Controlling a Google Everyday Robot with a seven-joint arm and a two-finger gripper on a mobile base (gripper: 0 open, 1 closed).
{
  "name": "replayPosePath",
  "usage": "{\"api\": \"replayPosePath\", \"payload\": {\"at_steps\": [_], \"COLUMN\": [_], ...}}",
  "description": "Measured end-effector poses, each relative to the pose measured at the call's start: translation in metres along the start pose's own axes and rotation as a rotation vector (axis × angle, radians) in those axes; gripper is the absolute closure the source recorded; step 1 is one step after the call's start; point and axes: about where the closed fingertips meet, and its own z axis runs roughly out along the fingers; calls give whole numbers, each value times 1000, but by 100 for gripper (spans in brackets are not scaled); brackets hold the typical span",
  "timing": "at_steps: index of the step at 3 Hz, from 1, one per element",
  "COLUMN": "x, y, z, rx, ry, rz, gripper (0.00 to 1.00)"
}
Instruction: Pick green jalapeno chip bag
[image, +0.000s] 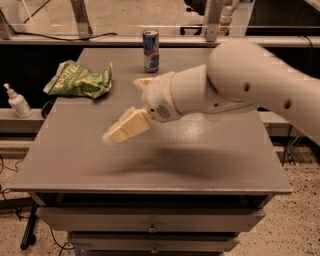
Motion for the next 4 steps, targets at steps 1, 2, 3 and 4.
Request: {"api": "replayPosePath", "payload": {"at_steps": [1,2,3,4], "x": [-10,-23,-37,-39], "y": [-16,-51,-88,-117], "z": [60,104,133,158], "rx": [24,101,183,228], "ry": [-106,-183,-234,-244], "rz": [21,50,78,95], "gripper": [0,0,0,0]}}
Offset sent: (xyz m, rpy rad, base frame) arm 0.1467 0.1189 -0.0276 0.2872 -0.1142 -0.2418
